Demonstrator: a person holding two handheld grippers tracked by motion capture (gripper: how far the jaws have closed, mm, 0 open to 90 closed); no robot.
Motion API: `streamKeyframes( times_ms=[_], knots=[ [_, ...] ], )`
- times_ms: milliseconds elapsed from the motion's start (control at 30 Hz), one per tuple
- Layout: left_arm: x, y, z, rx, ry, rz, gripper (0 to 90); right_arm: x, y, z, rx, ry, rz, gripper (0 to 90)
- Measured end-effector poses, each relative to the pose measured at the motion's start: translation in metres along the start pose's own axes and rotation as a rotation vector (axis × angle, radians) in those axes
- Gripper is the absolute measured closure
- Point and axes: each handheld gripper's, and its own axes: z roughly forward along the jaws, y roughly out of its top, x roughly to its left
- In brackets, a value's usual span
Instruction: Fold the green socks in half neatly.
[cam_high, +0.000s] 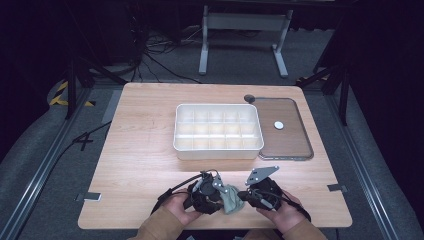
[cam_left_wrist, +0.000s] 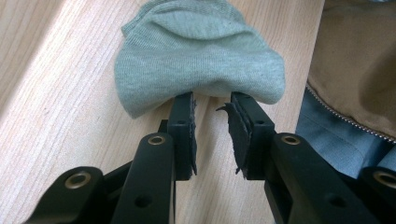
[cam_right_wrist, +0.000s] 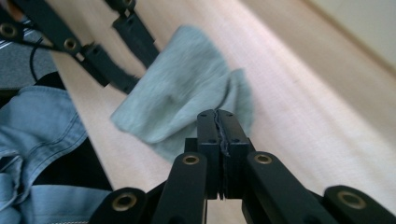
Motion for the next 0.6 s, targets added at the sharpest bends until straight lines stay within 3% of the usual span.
streamKeyframes(
  times_ms=[67, 133, 200, 233, 267, 300, 467, 600],
  knots=[
    [0.000, 0.000, 0.000, -0.001, 0.001, -0.003, 71.2, -0.001, 0.001, -0.001, -0.003, -0.006, -0.006, 88.8],
    [0.000, 0.000, 0.001, 0.007, 0.000, 0.010, 71.2, -0.001, 0.005, 0.001, -0.014, 0.027, -0.053, 88.8],
    [0.001, 0.001, 0.001, 0.018, 0.005, 0.012, 71.2, 0.002, 0.008, 0.014, 0.038, 0.045, -0.108, 88.8],
    [0.000, 0.001, 0.002, 0.021, 0.005, 0.006, 71.2, 0.002, 0.008, 0.014, 0.038, 0.045, -0.108, 88.8],
    [0.000, 0.001, 0.003, 0.025, 0.005, 0.010, 71.0, 0.001, 0.007, 0.027, 0.104, 0.043, -0.113, 88.9],
    [-0.001, 0.001, 0.004, 0.025, 0.000, 0.008, 70.6, 0.001, 0.005, 0.032, 0.120, 0.053, -0.111, 89.0],
    [-0.003, -0.001, 0.008, 0.037, -0.014, 0.038, 68.0, 0.004, 0.003, 0.032, 0.100, 0.056, -0.098, 89.1],
    [-0.007, 0.002, 0.008, 0.008, -0.003, 0.041, 67.8, 0.007, 0.001, 0.033, 0.092, 0.045, -0.067, 89.2]
  ],
)
